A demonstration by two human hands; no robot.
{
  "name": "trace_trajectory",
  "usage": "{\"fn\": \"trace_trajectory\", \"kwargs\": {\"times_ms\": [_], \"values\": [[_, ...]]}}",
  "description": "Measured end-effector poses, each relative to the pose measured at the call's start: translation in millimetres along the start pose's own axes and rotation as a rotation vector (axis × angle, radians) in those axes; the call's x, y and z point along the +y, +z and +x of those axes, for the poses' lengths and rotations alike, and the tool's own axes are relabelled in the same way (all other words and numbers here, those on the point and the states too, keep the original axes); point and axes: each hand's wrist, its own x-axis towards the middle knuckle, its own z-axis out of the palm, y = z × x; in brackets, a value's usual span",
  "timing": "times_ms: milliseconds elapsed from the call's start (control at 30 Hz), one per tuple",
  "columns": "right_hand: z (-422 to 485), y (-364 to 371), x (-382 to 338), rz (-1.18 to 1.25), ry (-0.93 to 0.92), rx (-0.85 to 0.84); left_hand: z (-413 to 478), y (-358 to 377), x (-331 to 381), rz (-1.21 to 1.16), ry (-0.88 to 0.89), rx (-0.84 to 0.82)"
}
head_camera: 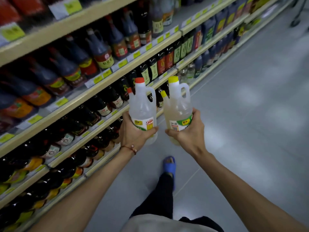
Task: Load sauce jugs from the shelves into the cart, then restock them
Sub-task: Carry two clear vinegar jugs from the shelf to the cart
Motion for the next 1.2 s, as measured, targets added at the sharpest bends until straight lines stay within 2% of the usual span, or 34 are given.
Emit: {"fn": "trace_trajectory", "kwargs": {"times_ms": [333, 467, 633, 933, 1200], "values": [[201.0, -83.4, 8.5, 0.041, 0.099, 0.05, 147.3, 141.3, 120.1, -0.046, 0.053, -0.058], [269.7, -123.6, 12.9, 0.048, 0.094, 0.063, 194.1, 196.1, 171.2, -0.026, 0.072, -0.086], [349.4, -170.4, 30.2, 0.051, 0.041, 0.046, 229.9, 265.9, 223.7, 0.004, 0.081, -0.035], [491.0, -263.7, 53.6, -0.006, -0.117, -0.185, 255.4, 369.8, 305.6, -0.028, -0.132, 0.197], [591.3, -261.0, 46.8, -0.005, -0.125, -0.326, 293.2, 397.3, 331.9, -0.037, -0.254, 0.302]]}}
